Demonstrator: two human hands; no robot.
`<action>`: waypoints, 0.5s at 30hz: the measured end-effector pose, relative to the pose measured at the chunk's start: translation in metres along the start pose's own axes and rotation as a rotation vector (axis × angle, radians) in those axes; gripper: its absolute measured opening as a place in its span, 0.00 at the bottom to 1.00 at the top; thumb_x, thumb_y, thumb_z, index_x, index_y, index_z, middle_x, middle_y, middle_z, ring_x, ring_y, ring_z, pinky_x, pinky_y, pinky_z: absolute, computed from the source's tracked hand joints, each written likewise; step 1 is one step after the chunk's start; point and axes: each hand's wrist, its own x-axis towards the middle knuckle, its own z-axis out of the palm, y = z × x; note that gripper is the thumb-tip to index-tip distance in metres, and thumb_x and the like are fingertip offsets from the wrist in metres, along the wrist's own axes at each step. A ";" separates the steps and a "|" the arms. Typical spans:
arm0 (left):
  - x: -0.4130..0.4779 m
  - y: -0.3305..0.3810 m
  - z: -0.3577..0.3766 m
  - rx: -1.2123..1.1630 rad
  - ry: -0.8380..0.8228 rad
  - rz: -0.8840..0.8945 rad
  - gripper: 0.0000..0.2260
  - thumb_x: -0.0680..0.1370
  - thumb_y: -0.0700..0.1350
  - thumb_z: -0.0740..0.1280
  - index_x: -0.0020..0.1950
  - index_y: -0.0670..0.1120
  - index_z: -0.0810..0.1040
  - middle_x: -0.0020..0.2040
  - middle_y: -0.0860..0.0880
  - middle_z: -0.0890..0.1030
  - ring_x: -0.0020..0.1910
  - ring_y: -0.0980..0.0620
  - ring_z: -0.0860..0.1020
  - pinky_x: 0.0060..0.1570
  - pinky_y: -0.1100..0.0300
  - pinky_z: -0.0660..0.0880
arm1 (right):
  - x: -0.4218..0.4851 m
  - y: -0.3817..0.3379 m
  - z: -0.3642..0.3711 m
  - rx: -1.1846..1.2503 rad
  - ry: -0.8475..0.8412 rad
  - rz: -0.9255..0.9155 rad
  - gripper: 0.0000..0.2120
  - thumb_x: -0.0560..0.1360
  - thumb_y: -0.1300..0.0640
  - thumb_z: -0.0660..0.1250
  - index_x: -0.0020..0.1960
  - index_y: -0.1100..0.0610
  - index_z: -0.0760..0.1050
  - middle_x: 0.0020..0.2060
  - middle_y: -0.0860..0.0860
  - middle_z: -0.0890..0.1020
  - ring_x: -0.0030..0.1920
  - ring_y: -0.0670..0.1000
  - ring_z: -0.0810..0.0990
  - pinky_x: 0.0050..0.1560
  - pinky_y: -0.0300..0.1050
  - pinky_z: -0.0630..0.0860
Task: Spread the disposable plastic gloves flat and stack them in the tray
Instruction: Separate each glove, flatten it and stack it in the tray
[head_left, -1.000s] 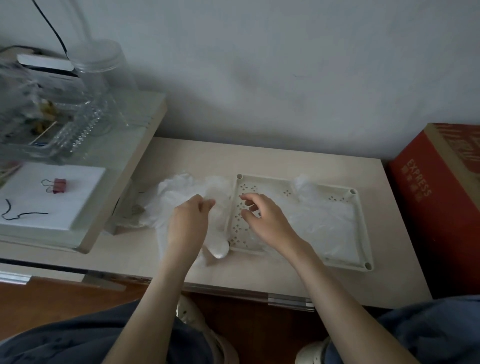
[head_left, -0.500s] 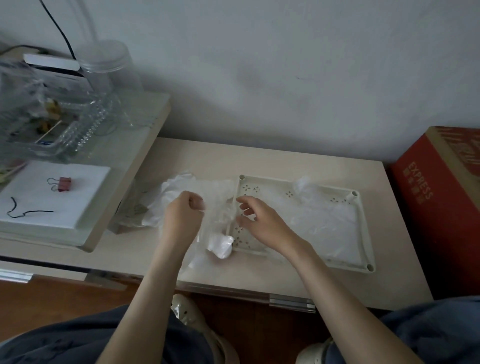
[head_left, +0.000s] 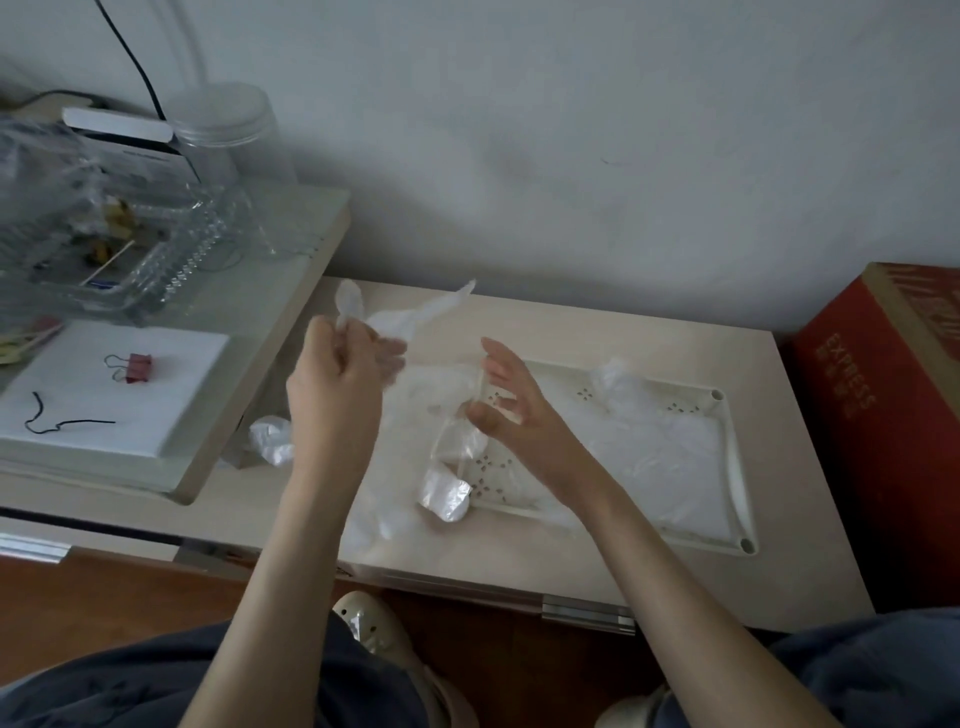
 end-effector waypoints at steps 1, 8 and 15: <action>0.000 0.008 -0.001 -0.179 -0.050 -0.043 0.10 0.83 0.41 0.55 0.45 0.42 0.71 0.37 0.49 0.83 0.36 0.50 0.83 0.39 0.55 0.80 | 0.001 -0.002 0.001 0.030 -0.038 -0.015 0.39 0.66 0.34 0.66 0.73 0.37 0.54 0.72 0.42 0.63 0.70 0.40 0.63 0.66 0.35 0.63; 0.005 0.003 0.010 -0.684 -0.369 -0.333 0.05 0.80 0.40 0.60 0.47 0.41 0.74 0.36 0.46 0.76 0.33 0.51 0.77 0.32 0.60 0.74 | 0.003 -0.005 -0.013 0.610 -0.160 0.013 0.55 0.60 0.32 0.73 0.76 0.52 0.51 0.72 0.54 0.65 0.73 0.50 0.64 0.75 0.48 0.58; -0.013 -0.020 0.036 -0.978 -0.778 -0.654 0.10 0.76 0.43 0.62 0.48 0.40 0.80 0.45 0.43 0.84 0.45 0.46 0.83 0.47 0.52 0.80 | -0.011 -0.008 -0.020 0.613 -0.186 0.199 0.32 0.78 0.36 0.50 0.76 0.54 0.60 0.70 0.55 0.70 0.70 0.54 0.69 0.72 0.59 0.62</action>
